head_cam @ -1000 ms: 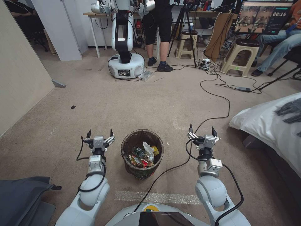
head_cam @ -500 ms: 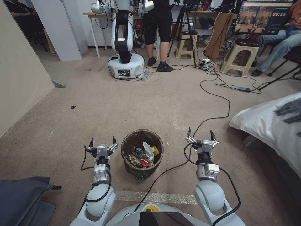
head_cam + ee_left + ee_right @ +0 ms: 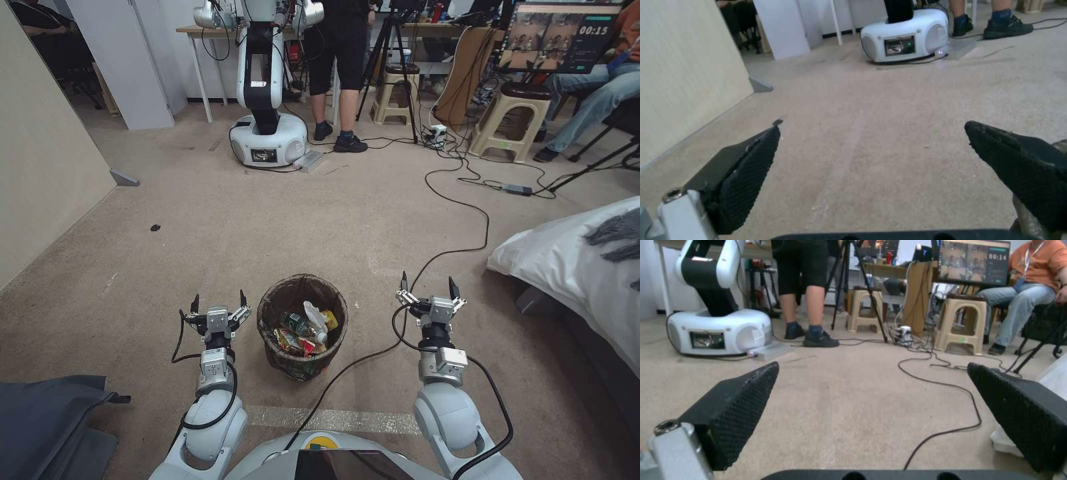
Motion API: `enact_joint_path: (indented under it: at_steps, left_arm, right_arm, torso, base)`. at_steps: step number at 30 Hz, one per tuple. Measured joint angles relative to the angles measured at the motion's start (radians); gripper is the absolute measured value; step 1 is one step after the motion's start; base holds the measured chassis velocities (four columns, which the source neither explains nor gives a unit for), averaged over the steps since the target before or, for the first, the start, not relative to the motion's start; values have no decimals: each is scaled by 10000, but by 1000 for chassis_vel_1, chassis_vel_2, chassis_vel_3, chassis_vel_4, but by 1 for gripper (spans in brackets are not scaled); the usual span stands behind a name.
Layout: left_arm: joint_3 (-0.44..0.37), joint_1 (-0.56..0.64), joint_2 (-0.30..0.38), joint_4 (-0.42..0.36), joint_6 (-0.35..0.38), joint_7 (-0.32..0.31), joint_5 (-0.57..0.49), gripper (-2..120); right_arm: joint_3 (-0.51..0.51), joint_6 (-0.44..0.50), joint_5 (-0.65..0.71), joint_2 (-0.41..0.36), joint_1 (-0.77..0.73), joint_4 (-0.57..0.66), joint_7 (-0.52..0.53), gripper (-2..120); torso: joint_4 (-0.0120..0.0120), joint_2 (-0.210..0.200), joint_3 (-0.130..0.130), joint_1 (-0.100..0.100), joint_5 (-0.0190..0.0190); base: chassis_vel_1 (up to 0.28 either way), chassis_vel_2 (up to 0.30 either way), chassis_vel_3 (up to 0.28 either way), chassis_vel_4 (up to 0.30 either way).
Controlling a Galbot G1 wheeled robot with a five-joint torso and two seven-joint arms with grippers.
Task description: Pick up the trash bin, then pick up the garbage from the floor and place it into the trash bin.
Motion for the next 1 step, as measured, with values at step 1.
enact_joint_path:
  at_steps: [1]
  left_arm:
    - [0,0,0,0,0,0,0,100]
  right_arm:
    - [0,0,0,0,0,0,0,100]
  torso:
    - [0,0,0,0,0]
  base:
    - [0,0,0,0]
